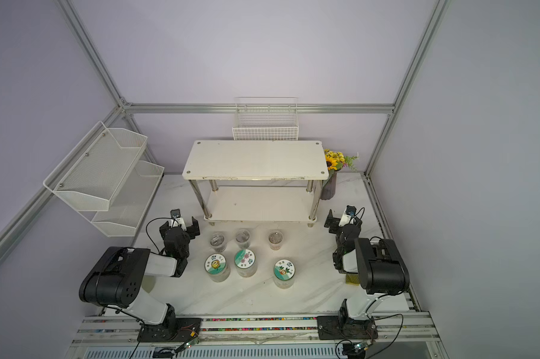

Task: Place the seed container on the shelf
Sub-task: Pick up the seed jar at the center of the board.

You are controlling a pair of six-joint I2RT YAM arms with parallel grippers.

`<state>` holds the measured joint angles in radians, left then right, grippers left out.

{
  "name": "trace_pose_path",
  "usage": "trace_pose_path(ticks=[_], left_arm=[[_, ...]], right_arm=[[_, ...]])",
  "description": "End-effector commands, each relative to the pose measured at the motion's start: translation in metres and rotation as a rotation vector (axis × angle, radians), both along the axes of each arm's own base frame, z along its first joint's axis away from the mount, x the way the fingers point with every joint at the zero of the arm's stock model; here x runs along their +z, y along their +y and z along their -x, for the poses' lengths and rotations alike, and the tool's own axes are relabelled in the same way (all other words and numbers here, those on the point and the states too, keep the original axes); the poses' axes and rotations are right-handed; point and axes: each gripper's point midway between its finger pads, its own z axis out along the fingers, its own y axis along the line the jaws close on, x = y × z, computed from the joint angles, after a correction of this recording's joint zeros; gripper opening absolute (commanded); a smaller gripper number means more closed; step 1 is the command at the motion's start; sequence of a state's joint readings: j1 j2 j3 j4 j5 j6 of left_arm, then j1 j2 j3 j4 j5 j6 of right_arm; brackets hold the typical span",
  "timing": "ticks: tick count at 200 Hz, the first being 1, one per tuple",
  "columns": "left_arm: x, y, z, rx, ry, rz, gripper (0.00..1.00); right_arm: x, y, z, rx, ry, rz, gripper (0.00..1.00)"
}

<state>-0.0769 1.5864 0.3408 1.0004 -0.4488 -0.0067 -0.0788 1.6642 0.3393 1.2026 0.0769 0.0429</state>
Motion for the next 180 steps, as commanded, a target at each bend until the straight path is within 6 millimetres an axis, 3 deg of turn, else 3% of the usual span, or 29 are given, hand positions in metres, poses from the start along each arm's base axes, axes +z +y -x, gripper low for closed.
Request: trace_pose_path(ticks=[1,180], left_arm=[[0.0108,0.0012,-0.0045,0.003,-0.041,0.013,1.0],[0.0097,0.0014,-0.0052,-0.001,-0.034,0.015,1.0]], right_arm=[[0.008,-0.0013,-0.0005,0.001,-0.018,0.003,0.97],[0.0086,-0.001,-0.0004,0.002,-0.02,0.003,0.97]])
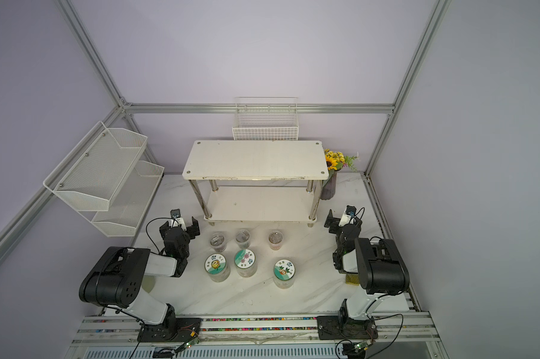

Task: Place the seed container on the shelf
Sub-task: Pick up the seed jar at the center of the board.

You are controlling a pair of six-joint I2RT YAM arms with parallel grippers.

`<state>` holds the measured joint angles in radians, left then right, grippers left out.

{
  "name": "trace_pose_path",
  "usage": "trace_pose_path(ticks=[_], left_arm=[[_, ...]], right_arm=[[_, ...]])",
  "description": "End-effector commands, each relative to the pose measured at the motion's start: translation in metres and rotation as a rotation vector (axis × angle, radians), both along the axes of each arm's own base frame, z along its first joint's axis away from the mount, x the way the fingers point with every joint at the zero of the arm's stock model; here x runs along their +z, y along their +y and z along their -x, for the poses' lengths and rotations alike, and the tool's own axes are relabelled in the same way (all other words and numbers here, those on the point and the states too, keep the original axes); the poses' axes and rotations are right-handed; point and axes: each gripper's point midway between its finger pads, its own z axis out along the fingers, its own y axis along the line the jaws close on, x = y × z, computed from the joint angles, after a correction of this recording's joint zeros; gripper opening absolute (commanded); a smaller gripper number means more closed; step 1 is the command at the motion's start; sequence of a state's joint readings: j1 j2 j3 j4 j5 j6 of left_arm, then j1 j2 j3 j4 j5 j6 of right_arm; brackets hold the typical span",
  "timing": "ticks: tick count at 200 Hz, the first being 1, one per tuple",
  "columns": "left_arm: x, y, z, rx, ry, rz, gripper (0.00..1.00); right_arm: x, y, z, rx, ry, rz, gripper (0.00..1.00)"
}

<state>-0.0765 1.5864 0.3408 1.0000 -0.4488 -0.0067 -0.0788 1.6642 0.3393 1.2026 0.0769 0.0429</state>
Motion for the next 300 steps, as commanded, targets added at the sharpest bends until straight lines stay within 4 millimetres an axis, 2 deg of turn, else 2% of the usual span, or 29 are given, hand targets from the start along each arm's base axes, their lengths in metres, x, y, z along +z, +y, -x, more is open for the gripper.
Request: trace_pose_path(ticks=[1,46,64,76,80,94,112,119,133,147,165,190,218,244,300], left_arm=[[0.01,0.001,-0.005,-0.002,-0.035,0.015,1.0],[0.01,0.001,-0.005,-0.012,-0.035,0.021,1.0],[0.023,0.001,-0.004,-0.014,-0.05,0.008,1.0],[0.038,0.002,-0.002,-0.001,-0.032,0.009,1.0],[0.054,0.002,-0.001,-0.001,-0.058,0.01,1.0],[0.082,-0.001,0.004,-0.017,-0.069,0.009,1.0],[0.12,0.006,0.016,0.053,-0.132,0.081,0.98],[0.127,0.007,0.022,0.07,-0.127,0.118,0.97],[0.137,0.005,0.03,0.089,-0.098,0.193,0.94],[0.137,0.0,0.042,0.109,-0.037,0.235,0.92],[0.132,-0.011,0.058,0.123,0.024,0.281,0.9],[0.117,-0.021,0.083,0.141,0.123,0.331,0.85],[0.105,-0.03,0.107,0.143,0.212,0.385,0.84],[0.092,-0.037,0.124,0.134,0.277,0.415,0.84],[0.072,-0.068,0.148,0.072,0.404,0.46,0.84]], right_arm=[[0.009,-0.001,0.0,0.002,-0.02,0.003,0.97],[0.008,-0.001,0.0,0.001,-0.018,0.003,0.97],[0.023,-0.003,-0.001,-0.023,-0.018,0.009,0.97],[0.038,-0.005,-0.005,-0.055,0.007,0.015,0.97],[0.045,-0.006,-0.005,-0.068,0.004,0.016,0.97],[0.071,-0.005,-0.004,-0.094,-0.014,-0.031,0.97],[0.096,0.0,0.004,-0.126,-0.014,-0.116,0.97],[0.109,0.004,0.009,-0.124,-0.025,-0.158,0.97],[0.116,0.023,0.017,-0.113,0.013,-0.186,0.97],[0.12,0.047,0.024,-0.081,0.052,-0.206,0.97],[0.113,0.075,0.036,-0.04,0.142,-0.245,0.97],[0.109,0.112,0.053,0.022,0.228,-0.3,0.97],[0.101,0.148,0.073,0.091,0.338,-0.334,0.97],[0.094,0.16,0.09,0.11,0.394,-0.329,0.97],[0.084,0.188,0.125,0.196,0.519,-0.406,0.97]])
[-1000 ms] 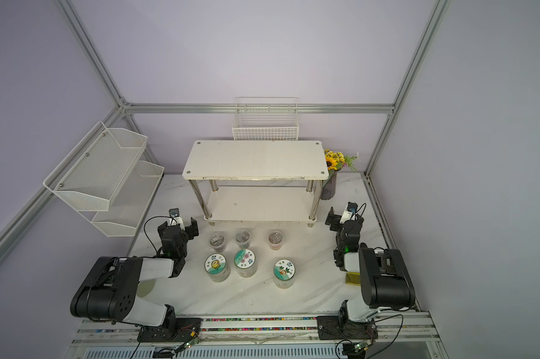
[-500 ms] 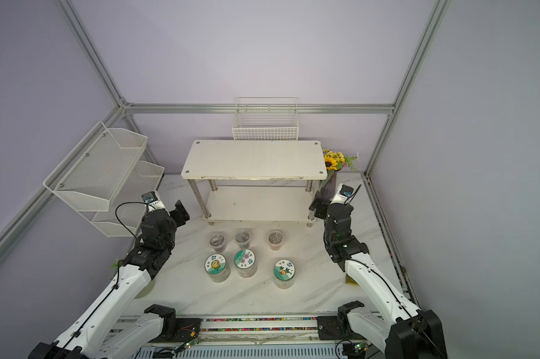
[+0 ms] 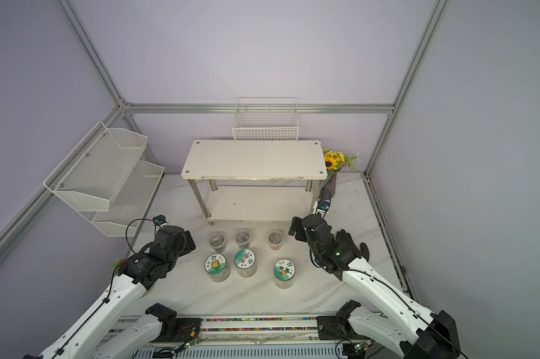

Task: Place the seed container on the shelf
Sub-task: Pick up the seed jar at the center of the board.

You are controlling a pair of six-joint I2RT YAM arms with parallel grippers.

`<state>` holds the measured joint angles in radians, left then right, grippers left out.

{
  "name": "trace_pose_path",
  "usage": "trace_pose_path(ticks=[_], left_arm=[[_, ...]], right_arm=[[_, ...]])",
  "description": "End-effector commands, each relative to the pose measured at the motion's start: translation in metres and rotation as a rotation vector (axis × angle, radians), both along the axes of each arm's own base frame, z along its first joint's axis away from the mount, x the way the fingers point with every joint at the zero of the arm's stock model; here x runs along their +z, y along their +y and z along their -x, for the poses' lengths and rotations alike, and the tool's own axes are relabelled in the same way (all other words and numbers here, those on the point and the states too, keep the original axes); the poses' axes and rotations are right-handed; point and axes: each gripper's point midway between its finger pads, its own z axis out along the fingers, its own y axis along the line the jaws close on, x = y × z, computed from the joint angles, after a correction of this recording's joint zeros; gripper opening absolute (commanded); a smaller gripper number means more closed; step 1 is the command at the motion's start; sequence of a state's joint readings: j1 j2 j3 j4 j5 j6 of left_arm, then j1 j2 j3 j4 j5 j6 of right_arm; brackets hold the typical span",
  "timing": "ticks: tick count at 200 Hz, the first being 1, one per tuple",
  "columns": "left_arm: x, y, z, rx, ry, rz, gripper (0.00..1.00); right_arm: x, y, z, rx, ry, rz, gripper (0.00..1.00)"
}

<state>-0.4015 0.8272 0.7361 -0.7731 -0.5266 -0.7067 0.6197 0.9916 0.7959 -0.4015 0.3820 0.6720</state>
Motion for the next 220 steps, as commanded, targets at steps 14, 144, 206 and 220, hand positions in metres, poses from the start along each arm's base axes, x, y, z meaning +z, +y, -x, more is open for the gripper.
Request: trace_pose_path(ticks=[14,144,206,220], left_arm=[[0.005,-0.017,0.019,-0.008,0.045,0.058,0.84],[-0.003,-0.03,0.043,-0.067,0.153,0.015,0.92],[-0.008,-0.032,0.04,-0.085,0.185,-0.022,0.98],[-0.009,-0.032,0.04,-0.087,0.187,-0.025,0.99]], right_arm=[[-0.011,0.015,0.029,0.038,0.145,-0.021,0.97],[-0.062,0.074,0.109,0.152,0.589,0.108,0.97],[-0.085,0.079,0.121,0.167,0.725,0.212,0.97],[-0.089,0.078,0.122,0.167,0.746,0.231,0.97]])
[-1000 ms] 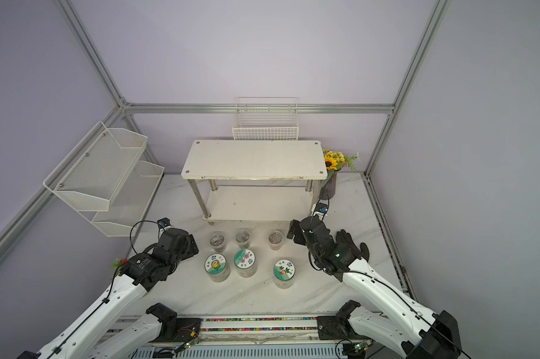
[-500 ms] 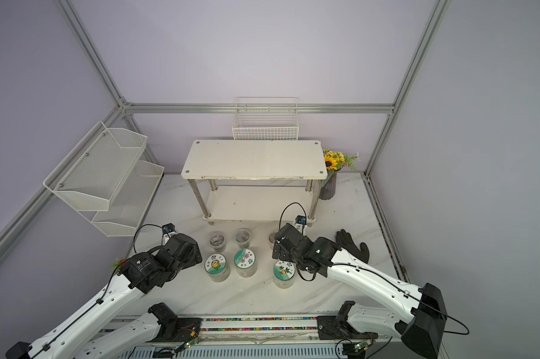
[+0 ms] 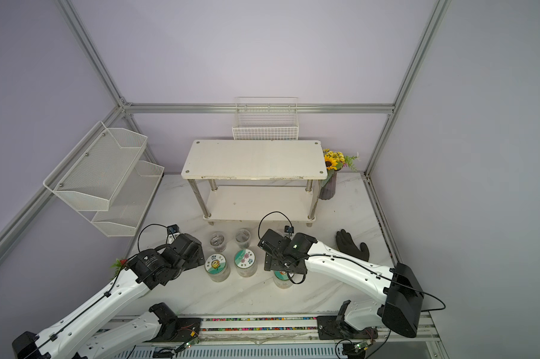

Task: Place the seed container on the shelf
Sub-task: Pick up the seed jar at the center of the board.

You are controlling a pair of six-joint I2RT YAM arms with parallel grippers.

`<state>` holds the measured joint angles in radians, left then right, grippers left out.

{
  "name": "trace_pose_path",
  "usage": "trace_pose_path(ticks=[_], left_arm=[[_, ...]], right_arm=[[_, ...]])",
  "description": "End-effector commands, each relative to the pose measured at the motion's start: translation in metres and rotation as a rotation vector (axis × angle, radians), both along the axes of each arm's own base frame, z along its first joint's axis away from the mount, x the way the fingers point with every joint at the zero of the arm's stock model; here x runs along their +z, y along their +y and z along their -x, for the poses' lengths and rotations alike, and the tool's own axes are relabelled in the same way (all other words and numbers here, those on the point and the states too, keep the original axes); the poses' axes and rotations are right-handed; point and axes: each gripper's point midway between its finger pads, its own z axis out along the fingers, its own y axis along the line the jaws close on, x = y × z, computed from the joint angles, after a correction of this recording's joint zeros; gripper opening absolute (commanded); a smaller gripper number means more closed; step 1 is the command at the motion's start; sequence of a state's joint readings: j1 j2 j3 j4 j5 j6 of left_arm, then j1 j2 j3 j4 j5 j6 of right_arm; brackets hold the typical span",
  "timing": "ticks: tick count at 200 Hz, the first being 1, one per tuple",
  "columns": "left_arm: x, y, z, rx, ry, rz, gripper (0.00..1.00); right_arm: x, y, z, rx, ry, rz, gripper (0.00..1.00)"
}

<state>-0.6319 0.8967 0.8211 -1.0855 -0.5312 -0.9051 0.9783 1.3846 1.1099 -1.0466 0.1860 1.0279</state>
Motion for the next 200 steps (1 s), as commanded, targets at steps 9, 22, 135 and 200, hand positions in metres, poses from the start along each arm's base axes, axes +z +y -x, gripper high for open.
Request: trace_pose_path(ticks=[9,22,135,200], left_arm=[[0.009,-0.001,-0.003,-0.008,-0.026,-0.002,1.0],[0.008,-0.002,-0.003,-0.011,-0.023,-0.002,1.0],[0.005,-0.004,-0.003,-0.032,-0.01,-0.011,1.0],[0.005,-0.004,-0.003,-0.036,-0.008,-0.009,1.0]], right_arm=[[-0.007,-0.005,0.01,0.012,0.067,0.05,0.97],[-0.011,-0.002,0.012,0.02,0.079,0.046,0.97],[-0.036,0.001,0.017,0.038,0.15,0.059,0.97],[-0.007,0.002,0.009,0.019,0.09,0.03,0.97]])
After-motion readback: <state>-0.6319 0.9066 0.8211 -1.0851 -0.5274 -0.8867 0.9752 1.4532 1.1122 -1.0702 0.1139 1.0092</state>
